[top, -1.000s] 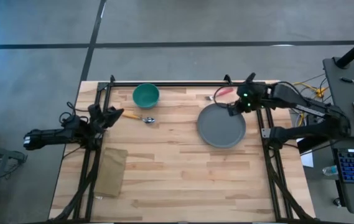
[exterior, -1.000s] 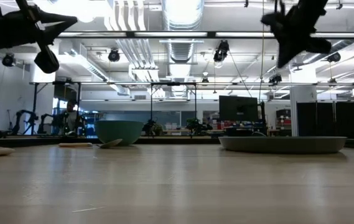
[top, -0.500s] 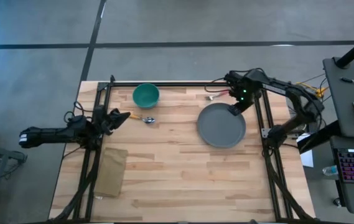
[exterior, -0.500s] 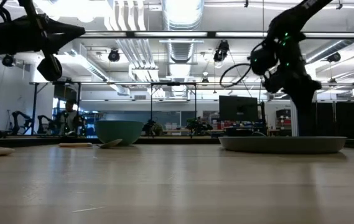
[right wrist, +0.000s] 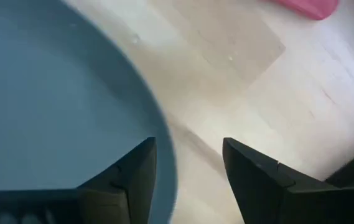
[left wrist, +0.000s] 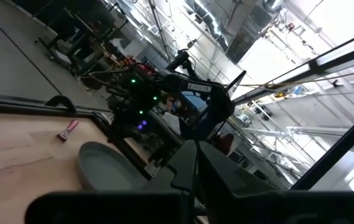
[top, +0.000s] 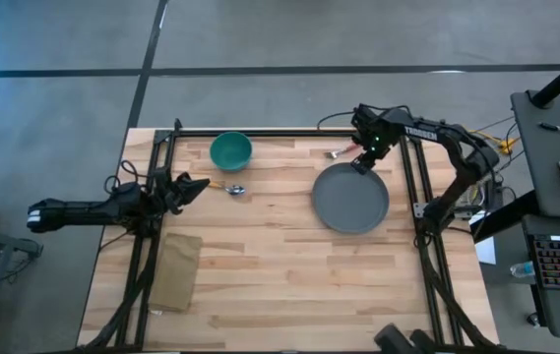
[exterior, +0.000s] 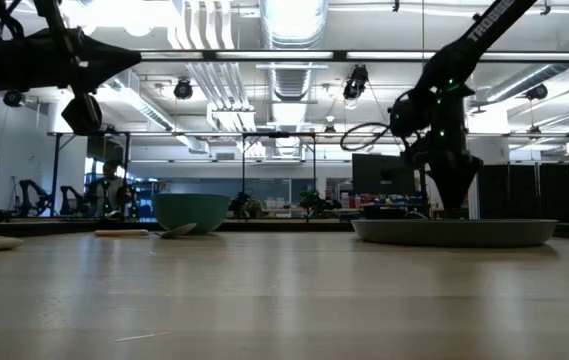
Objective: Set table place
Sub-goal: Move the plate to the center of the table
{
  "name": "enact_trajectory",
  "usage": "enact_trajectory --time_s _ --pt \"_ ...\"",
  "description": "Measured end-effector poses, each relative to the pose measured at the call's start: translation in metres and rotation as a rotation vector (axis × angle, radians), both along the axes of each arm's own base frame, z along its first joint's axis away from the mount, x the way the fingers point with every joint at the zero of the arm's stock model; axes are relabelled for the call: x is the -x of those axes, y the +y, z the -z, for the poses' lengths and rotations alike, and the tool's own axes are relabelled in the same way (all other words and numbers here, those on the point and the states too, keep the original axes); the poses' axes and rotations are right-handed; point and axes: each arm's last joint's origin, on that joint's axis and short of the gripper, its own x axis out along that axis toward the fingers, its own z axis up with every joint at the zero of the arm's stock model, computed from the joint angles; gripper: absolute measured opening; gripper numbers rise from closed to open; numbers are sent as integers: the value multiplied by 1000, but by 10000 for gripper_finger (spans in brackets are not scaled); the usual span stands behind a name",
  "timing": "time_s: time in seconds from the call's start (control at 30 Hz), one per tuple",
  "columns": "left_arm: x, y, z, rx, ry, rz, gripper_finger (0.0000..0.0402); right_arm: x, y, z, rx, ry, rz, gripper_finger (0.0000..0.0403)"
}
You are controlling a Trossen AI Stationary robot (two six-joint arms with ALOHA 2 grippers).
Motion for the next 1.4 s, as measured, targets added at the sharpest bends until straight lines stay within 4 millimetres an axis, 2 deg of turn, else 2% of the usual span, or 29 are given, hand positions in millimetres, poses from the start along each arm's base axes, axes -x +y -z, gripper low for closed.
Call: enact_trajectory --time_s 0.3,0.43,0.57,0.63,0.8,0.97,1.13,1.27,1.4 --pt "-1 0 1 3 13 -8 2 -2 -12 38 -102 68 -39 135" --pt "-1 0 1 3 13 -8 2 -5 -9 39 -144 25 -32 85" --pt "-1 0 1 3 13 -8 2 -13 1 30 -165 -36 -5 24" --pt "-1 0 1 -1 17 -9 2 -22 11 25 -175 -71 4 16" --pt "-1 0 2 -28 27 -15 2 -52 49 17 -179 -84 -20 13" --pt "-1 0 2 -29 29 -15 2 -82 104 21 -230 -71 -76 13" --pt "-1 -1 2 -35 29 14 2 -108 163 24 -282 -130 -59 12" --pt "-2 -2 2 -43 30 50 2 -122 212 23 -321 -174 -42 12" --pt "-2 -2 2 -45 30 58 2 -124 249 25 -346 -183 6 12"
